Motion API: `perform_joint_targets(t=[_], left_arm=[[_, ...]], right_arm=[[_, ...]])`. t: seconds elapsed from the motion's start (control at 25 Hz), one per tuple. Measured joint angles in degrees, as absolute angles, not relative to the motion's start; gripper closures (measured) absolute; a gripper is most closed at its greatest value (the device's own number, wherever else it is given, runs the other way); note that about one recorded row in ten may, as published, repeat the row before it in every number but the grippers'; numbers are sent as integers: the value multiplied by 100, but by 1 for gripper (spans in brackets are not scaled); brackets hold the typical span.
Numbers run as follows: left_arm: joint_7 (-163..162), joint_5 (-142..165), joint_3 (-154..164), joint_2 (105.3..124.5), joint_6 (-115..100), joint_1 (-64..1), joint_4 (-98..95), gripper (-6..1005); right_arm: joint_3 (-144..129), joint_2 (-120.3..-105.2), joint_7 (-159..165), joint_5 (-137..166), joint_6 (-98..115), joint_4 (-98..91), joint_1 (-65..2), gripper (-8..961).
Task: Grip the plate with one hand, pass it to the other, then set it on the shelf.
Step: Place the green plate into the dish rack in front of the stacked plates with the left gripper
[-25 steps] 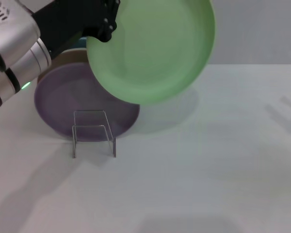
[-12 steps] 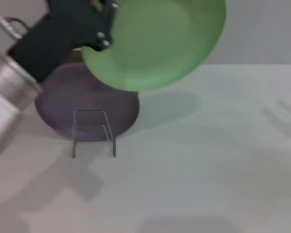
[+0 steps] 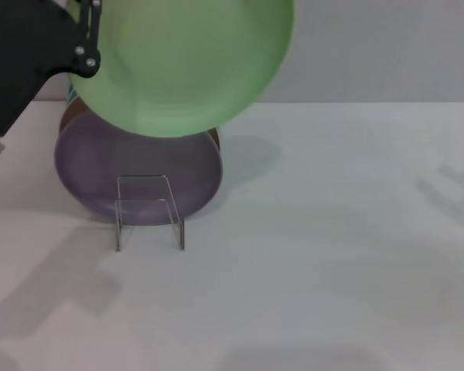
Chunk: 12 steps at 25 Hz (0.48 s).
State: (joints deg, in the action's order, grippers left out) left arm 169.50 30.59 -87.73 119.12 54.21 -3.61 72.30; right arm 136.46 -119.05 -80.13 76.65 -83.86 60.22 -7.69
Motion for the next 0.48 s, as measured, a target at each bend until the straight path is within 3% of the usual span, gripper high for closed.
perform_joint_targets(t=[0.36,0.48], left_arm=[[16924,5208,-8724,11918,2457,-757,8979,949],[16914,5242,-8736,11918,2425,-827,9131,949]], right_arm=[[13613,-11892,-8002,7678,-8402,6010,-783,204],[13621,-11891,-7999,7701,-8404,6010,-778,204]])
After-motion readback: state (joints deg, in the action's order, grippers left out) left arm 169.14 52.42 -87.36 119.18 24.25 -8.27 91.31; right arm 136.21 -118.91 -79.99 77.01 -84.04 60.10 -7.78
